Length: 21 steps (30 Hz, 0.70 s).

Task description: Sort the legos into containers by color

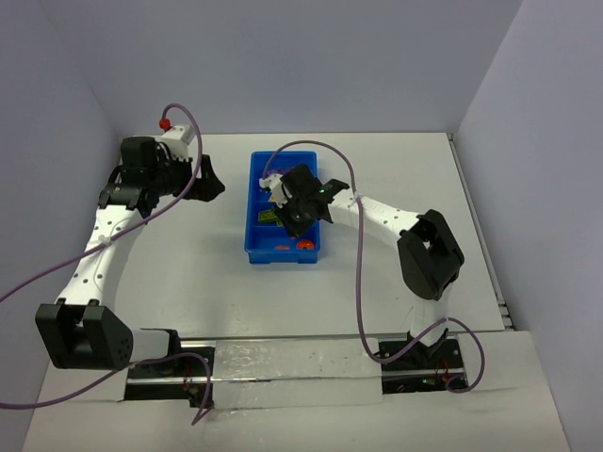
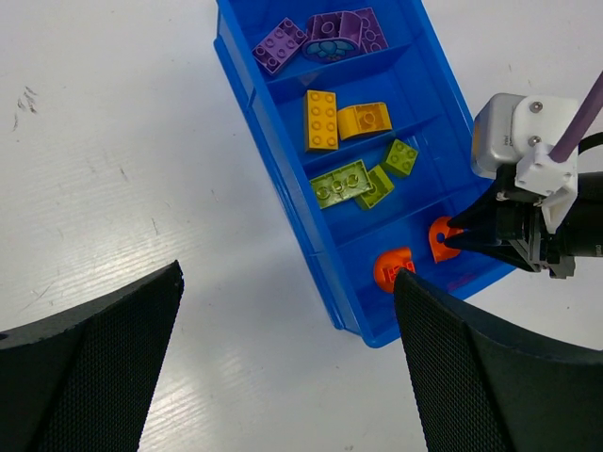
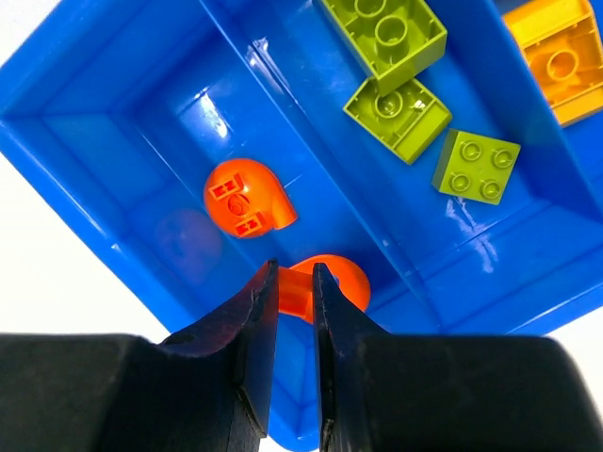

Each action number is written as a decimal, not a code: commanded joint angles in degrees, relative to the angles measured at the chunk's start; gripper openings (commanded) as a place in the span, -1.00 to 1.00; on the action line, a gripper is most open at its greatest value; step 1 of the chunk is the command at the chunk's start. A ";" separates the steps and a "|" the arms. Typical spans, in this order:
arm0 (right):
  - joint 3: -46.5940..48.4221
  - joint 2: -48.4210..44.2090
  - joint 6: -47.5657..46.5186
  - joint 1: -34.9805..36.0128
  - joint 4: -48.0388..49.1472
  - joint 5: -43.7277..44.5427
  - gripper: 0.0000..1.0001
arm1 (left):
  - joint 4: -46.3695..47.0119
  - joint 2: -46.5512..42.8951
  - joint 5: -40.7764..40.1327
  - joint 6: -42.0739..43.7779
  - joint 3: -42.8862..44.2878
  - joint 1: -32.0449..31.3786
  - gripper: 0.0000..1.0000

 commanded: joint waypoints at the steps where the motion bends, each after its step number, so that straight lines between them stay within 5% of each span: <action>1: -0.13 0.68 -0.52 0.19 2.48 -0.08 -0.55 | 1.88 0.95 -0.15 0.00 1.24 0.36 0.98; 5: -1.10 0.15 -0.25 0.19 2.74 -0.40 0.00 | 1.91 1.73 -0.16 -0.18 1.42 0.62 0.99; 14: -0.34 -6.00 0.19 -0.21 1.60 0.48 0.68 | 3.33 3.01 1.42 -1.72 1.51 1.49 0.98; 15: 0.21 -8.26 0.49 -1.30 1.60 0.52 0.88 | 3.74 3.31 1.57 -1.91 1.51 1.65 0.98; 21: 1.58 -14.59 2.98 -10.24 1.01 1.97 1.00 | 4.96 6.75 0.93 -3.71 2.41 2.97 0.98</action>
